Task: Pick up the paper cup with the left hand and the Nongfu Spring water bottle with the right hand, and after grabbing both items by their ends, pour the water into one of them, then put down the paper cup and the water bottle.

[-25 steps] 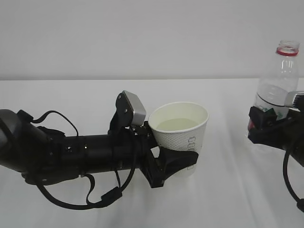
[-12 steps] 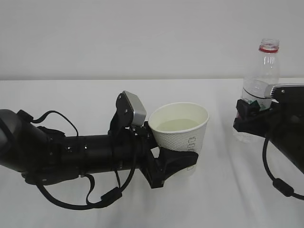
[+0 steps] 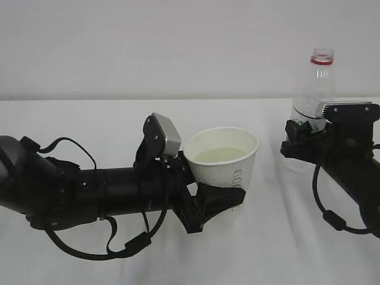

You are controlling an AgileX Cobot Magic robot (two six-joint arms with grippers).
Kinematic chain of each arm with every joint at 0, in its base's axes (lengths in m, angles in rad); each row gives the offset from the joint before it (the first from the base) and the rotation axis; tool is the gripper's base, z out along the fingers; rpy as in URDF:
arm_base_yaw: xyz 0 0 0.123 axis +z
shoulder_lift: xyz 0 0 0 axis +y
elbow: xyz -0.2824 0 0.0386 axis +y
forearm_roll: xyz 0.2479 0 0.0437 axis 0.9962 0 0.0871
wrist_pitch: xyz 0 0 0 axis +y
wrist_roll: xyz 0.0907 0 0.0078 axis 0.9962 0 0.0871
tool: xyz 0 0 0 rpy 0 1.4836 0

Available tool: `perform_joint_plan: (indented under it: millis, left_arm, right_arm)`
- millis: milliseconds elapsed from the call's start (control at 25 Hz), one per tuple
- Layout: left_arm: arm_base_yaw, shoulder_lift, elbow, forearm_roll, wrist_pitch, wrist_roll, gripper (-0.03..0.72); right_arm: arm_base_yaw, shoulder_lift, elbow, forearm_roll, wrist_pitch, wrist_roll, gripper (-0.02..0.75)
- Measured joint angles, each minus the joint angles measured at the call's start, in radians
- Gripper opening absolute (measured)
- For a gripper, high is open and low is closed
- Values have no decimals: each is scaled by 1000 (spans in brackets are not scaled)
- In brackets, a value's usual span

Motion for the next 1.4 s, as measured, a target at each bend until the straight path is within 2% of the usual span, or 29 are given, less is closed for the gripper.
perform_joint_plan:
  millis: [720, 1040, 1400]
  left_arm:
    - [15, 0, 0, 0, 2, 0, 508]
    - [15, 0, 0, 12, 2, 0, 508]
    - [15, 0, 0, 23, 2, 0, 508]
  right_arm:
    - [0, 67, -51, 0, -17, 0, 454]
    - [0, 70, -51, -24, -20, 0, 564]
    - [0, 70, -51, -30, -20, 3, 592]
